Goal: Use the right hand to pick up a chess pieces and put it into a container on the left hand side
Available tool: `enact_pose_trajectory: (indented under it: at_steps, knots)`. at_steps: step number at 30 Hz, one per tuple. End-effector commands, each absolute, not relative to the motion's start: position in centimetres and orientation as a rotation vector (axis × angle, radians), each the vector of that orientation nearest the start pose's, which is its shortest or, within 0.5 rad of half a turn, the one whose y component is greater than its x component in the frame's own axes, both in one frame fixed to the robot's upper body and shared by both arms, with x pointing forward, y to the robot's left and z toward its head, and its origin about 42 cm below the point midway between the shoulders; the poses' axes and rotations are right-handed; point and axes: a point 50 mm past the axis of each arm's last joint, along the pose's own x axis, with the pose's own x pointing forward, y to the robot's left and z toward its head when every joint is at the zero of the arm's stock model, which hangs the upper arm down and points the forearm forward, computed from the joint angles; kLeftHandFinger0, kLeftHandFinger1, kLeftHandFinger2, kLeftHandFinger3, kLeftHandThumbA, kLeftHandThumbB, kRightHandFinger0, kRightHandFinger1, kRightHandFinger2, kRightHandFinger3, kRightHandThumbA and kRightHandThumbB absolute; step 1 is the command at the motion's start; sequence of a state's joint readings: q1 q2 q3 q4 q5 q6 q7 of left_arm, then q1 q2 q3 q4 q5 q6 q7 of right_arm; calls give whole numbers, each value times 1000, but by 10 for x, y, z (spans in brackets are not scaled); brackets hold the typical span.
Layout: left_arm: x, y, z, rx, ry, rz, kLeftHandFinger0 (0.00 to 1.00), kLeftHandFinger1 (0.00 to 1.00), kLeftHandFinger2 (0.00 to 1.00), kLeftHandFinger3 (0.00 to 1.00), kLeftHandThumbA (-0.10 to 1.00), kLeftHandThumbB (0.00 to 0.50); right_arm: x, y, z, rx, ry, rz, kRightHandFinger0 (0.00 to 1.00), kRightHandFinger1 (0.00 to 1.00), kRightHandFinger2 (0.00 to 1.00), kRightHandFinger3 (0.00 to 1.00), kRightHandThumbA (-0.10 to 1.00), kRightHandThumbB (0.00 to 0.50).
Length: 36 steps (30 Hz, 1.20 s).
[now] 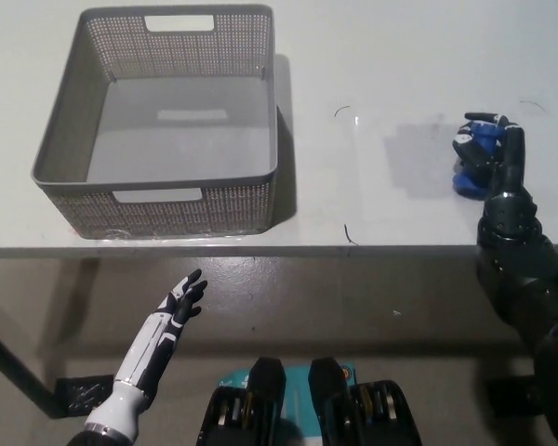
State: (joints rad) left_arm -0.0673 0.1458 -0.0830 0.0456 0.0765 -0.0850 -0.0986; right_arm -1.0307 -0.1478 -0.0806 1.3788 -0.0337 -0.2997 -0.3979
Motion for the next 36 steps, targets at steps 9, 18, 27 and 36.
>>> enact_pose_trajectory:
  at_steps: [9,18,27,36]
  knots:
    - [309,230,116,243,-132,-211,1000,1000,1000,1000,1000,192,571,-151,321,-146,-429,-214,0,189,616,657,-100,133]
    - [308,232,114,227,-131,-216,1000,1000,1000,1000,1000,191,558,-82,360,-137,-523,-89,0,167,548,604,-100,126]
    - [308,232,115,253,-133,-222,1000,1000,1000,1000,1000,189,533,10,395,-137,-624,109,0,297,730,693,-100,126]
    - [309,231,116,258,-139,-243,1000,1000,1000,1000,1000,189,515,74,397,-204,-606,219,0,310,794,726,-100,121]
